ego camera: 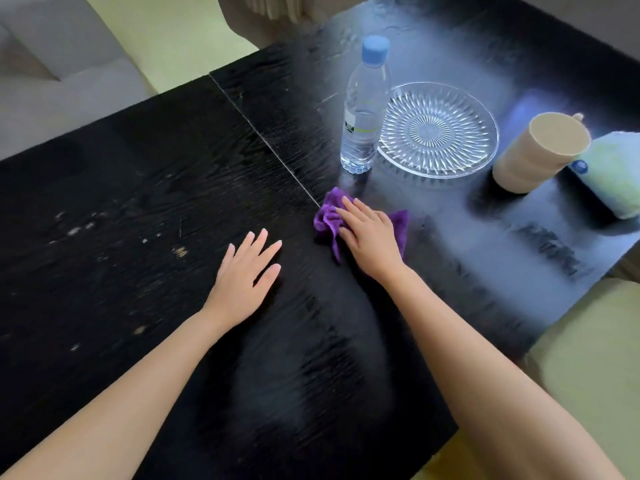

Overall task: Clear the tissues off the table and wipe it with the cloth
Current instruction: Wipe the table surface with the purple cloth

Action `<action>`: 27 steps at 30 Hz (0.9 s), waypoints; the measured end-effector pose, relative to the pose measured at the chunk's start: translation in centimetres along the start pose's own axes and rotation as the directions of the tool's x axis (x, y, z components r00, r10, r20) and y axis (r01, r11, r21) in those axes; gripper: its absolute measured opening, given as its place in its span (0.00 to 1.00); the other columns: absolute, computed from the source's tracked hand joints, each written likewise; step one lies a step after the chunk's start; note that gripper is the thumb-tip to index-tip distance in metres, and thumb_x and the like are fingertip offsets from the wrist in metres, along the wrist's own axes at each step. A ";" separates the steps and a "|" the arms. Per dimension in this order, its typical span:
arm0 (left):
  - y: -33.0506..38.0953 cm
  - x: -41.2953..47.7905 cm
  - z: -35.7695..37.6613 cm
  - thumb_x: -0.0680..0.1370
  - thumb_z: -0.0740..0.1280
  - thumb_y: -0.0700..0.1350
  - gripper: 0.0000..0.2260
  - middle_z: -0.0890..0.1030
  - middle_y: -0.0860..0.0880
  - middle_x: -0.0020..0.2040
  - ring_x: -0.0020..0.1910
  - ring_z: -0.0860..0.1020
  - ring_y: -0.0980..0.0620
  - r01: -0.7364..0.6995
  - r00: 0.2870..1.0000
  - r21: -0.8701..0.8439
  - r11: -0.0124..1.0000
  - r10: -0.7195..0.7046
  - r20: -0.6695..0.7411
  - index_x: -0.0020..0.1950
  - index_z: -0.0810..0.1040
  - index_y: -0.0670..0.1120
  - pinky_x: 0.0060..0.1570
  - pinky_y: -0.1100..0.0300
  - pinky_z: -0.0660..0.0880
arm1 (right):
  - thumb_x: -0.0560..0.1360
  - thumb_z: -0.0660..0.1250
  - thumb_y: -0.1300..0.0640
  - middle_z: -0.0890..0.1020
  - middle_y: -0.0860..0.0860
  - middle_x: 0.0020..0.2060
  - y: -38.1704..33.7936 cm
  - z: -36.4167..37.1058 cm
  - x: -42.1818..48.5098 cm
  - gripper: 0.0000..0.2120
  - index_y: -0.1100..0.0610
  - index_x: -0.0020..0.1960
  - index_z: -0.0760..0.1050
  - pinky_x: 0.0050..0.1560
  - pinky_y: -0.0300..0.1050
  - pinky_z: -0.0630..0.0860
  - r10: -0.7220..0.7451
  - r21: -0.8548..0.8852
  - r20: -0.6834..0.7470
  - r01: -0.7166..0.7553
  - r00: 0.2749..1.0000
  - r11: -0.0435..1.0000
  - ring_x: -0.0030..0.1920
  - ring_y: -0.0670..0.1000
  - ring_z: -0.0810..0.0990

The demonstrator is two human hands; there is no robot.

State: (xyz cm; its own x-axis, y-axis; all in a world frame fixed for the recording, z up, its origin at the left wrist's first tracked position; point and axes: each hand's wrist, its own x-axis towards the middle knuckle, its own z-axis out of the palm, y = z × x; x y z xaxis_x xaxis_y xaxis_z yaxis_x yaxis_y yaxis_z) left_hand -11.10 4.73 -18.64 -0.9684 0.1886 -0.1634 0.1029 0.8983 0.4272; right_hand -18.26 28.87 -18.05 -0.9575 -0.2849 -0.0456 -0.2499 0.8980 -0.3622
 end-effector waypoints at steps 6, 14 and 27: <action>-8.5 -5.1 -3.2 0.80 0.49 0.57 0.25 0.55 0.48 0.78 0.78 0.49 0.47 0.290 0.955 0.198 0.936 -0.269 -0.127 0.76 0.56 0.52 0.74 0.43 0.45 | 0.80 0.57 0.52 0.65 0.49 0.74 -4.4 2.2 -2.6 0.19 0.51 0.71 0.68 0.68 0.47 0.60 0.032 0.006 -0.047 -0.032 0.998 0.999 0.75 0.51 0.62; -14.0 -13.5 -3.6 0.77 0.42 0.62 0.30 0.48 0.49 0.79 0.78 0.45 0.50 0.342 0.939 0.293 0.893 -0.316 -0.134 0.77 0.48 0.51 0.75 0.46 0.42 | 0.80 0.55 0.51 0.64 0.51 0.75 -12.1 5.1 -2.0 0.20 0.50 0.71 0.66 0.70 0.51 0.59 0.246 -0.002 -0.159 -0.249 0.956 0.968 0.75 0.52 0.61; -10.4 -24.2 -0.3 0.77 0.40 0.64 0.32 0.54 0.46 0.77 0.77 0.51 0.48 0.240 0.969 0.319 0.917 -0.208 -0.131 0.76 0.51 0.47 0.75 0.47 0.49 | 0.78 0.59 0.51 0.66 0.48 0.74 -23.4 9.2 -11.3 0.21 0.49 0.71 0.68 0.73 0.49 0.55 -0.203 0.025 0.067 0.202 0.977 0.979 0.75 0.50 0.62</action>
State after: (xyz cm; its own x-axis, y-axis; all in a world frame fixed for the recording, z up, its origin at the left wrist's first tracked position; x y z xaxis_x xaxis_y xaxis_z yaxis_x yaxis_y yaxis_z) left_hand 11.23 -9.30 -18.80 -0.9899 -0.0557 -0.1306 -0.0651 0.9955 0.0684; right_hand -0.29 7.98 -17.67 -0.8749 -0.4832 -0.0331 -0.4345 0.8134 -0.3868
